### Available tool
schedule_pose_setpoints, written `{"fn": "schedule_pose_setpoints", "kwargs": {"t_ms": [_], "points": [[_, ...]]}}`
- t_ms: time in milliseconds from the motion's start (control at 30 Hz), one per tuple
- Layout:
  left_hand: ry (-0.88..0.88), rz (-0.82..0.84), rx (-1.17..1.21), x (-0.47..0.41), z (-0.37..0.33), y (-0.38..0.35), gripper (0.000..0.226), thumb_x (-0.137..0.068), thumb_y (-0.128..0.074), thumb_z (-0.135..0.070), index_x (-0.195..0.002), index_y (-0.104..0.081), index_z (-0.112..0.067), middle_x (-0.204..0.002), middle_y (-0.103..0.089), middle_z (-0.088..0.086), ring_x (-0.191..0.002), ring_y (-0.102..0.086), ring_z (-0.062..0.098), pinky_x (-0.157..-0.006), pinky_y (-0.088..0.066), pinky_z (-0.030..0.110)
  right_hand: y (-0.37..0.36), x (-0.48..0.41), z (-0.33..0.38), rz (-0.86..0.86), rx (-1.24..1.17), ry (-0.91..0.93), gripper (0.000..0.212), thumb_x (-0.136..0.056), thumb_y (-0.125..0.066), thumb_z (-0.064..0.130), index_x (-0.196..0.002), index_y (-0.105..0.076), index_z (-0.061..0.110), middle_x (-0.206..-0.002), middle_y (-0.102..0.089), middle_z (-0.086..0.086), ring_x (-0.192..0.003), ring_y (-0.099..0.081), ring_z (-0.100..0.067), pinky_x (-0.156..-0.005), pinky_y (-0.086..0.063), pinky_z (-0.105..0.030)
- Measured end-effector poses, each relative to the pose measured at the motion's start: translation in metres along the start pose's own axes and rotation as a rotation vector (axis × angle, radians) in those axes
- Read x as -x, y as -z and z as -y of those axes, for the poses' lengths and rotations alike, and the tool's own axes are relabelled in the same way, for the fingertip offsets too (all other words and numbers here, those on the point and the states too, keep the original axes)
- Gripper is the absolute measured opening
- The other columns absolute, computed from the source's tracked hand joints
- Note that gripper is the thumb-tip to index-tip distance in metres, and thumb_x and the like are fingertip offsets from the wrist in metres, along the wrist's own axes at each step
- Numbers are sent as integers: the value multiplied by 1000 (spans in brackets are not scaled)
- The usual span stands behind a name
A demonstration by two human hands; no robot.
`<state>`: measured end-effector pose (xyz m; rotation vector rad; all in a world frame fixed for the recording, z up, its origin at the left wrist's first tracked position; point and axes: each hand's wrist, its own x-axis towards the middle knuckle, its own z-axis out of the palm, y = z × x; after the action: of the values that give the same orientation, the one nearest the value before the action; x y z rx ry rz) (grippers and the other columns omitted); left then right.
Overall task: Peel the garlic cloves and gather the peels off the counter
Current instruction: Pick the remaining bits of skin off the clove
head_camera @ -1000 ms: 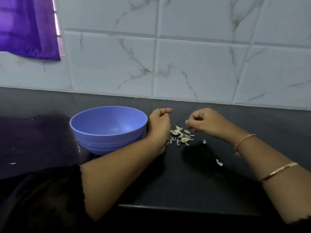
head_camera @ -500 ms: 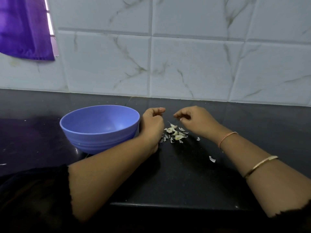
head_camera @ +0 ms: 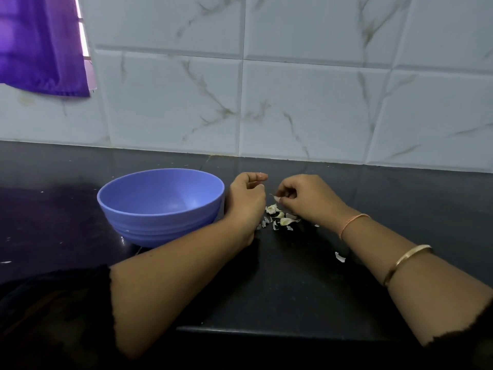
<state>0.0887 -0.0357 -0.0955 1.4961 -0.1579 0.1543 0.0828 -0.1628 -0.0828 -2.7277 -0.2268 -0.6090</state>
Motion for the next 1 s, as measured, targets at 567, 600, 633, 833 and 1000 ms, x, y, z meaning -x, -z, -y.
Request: {"fn": "schedule_pose_setpoints", "kwargs": {"t_ms": [567, 600, 633, 833, 1000], "points": [[68, 176, 307, 7, -7, 1, 16, -84, -61, 3, -89, -55, -11, -77, -65, 3, -70, -61, 9, -65, -53, 19, 20, 10, 9, -112, -517, 15, 19, -75, -70, 3, -77, -65, 22, -76, -64, 1, -73, -60, -12, -74, -51, -27], [71, 180, 318, 7, -7, 1, 16, -84, -61, 3, -90, -55, -11, -77, -65, 3, -71, -62, 10, -66, -53, 20, 20, 11, 9, -109, -532, 14, 21, -75, -70, 3, -77, -65, 23, -76, -64, 2, -72, -60, -11, -75, -51, -26], [74, 182, 331, 6, -7, 1, 17, -84, -61, 3, -92, -55, -11, -78, -65, 3, -71, -63, 10, -67, -53, 21, 21, 11, 9, -105, -547, 11, 22, -75, -70, 3, -77, -65, 24, -75, -63, 4, -72, -60, -9, -75, -51, -24], [93, 182, 406, 4, -7, 2, 16, -86, -58, 3, -94, -54, -10, -81, -66, 6, -76, -64, 13, -66, -55, 18, 20, 11, 8, -77, -571, 0, 24, -75, -71, 1, -83, -66, 23, -78, -63, 4, -72, -60, -7, -76, -50, -20], [113, 202, 437, 5, -8, 2, 17, -86, -58, 3, -96, -53, -9, -78, -66, 5, -75, -64, 11, -67, -55, 19, 19, 11, 7, -105, -637, -20, 14, -75, -72, 8, -86, -68, 16, -80, -66, -3, -74, -59, -11, -75, -51, -24]]}}
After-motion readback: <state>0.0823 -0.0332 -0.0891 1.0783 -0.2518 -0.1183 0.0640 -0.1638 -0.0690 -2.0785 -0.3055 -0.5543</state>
